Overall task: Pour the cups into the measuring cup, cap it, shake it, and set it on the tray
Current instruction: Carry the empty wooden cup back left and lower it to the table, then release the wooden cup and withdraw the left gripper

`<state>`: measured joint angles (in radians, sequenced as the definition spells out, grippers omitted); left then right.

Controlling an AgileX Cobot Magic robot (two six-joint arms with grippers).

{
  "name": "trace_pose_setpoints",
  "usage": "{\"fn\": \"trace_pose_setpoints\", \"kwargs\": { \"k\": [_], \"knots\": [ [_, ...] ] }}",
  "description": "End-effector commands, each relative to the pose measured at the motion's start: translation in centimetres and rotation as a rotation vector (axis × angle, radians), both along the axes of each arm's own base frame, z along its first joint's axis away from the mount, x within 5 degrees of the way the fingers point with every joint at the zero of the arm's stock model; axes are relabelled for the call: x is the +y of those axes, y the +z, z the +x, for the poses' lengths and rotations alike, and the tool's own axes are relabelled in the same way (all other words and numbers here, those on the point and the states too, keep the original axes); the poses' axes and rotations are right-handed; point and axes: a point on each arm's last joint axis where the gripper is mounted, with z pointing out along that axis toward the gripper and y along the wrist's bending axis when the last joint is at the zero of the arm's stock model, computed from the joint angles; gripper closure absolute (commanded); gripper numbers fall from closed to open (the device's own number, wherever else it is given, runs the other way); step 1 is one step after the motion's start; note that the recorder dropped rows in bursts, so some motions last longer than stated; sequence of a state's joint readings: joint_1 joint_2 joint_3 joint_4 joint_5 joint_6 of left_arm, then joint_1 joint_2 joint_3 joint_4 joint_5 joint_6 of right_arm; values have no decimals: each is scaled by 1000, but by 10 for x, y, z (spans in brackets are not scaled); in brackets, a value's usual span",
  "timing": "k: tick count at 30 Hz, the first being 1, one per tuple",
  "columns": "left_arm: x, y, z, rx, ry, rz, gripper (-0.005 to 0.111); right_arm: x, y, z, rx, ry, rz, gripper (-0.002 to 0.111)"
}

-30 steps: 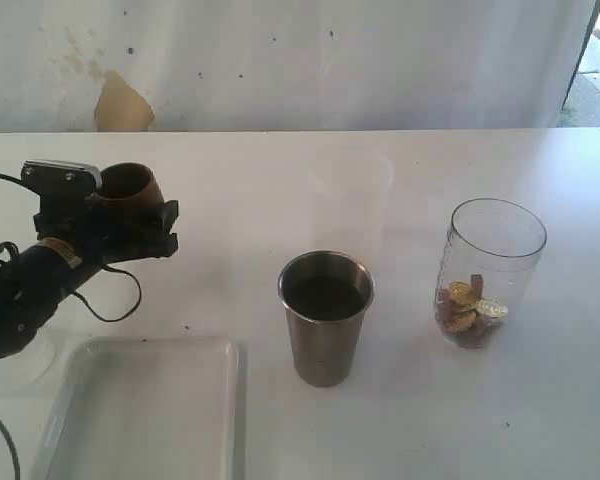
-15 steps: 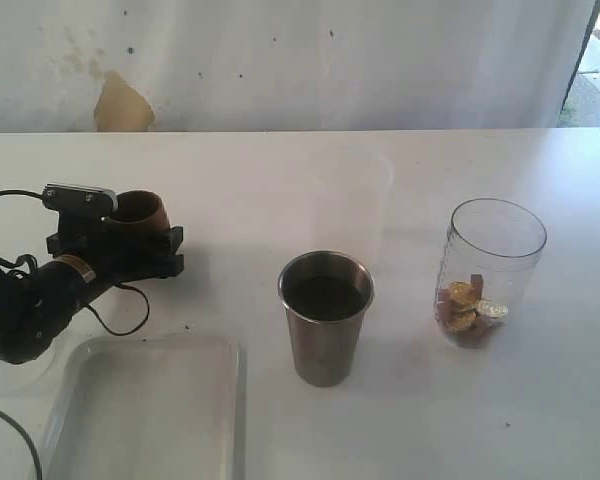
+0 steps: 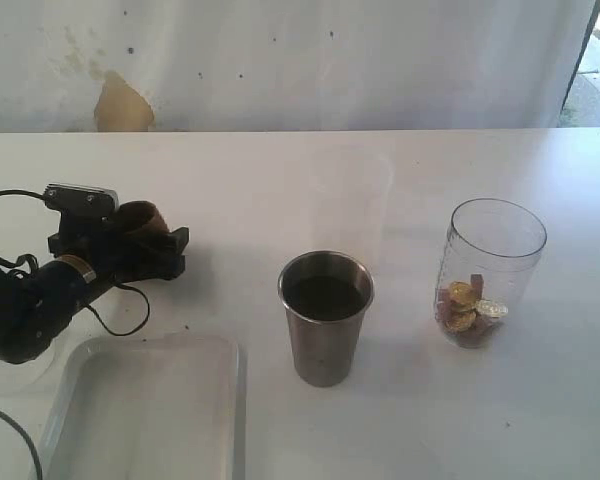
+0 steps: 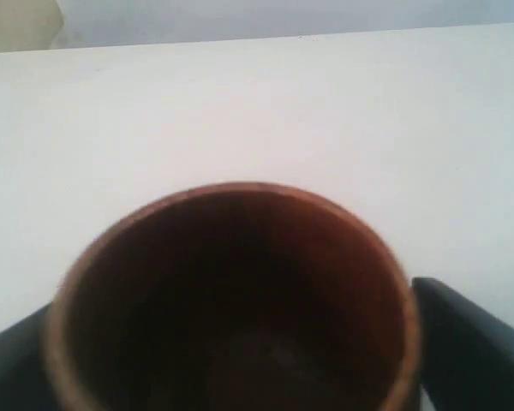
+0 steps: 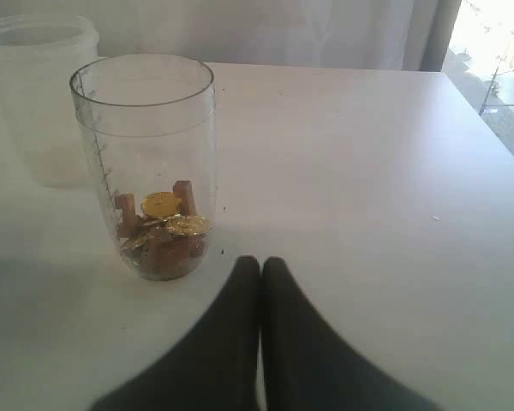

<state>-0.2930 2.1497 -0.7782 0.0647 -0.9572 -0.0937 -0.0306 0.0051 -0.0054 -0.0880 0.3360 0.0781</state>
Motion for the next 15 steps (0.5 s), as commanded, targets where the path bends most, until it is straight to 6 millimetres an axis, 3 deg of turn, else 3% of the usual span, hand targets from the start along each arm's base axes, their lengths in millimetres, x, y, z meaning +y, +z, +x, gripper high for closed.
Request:
{"fn": "trace_pose_setpoints", "kwargs": {
  "k": [1, 7, 15],
  "knots": [
    [0, 3, 1, -21, -2, -7, 16, 0, -2, 0, 0, 0, -2, 108],
    [0, 10, 2, -44, -7, 2, 16, 0, -2, 0, 0, 0, -2, 108],
    [-1, 46, 4, -120, -5, -18, 16, 0, -2, 0, 0, 0, -2, 108]
  ]
}}
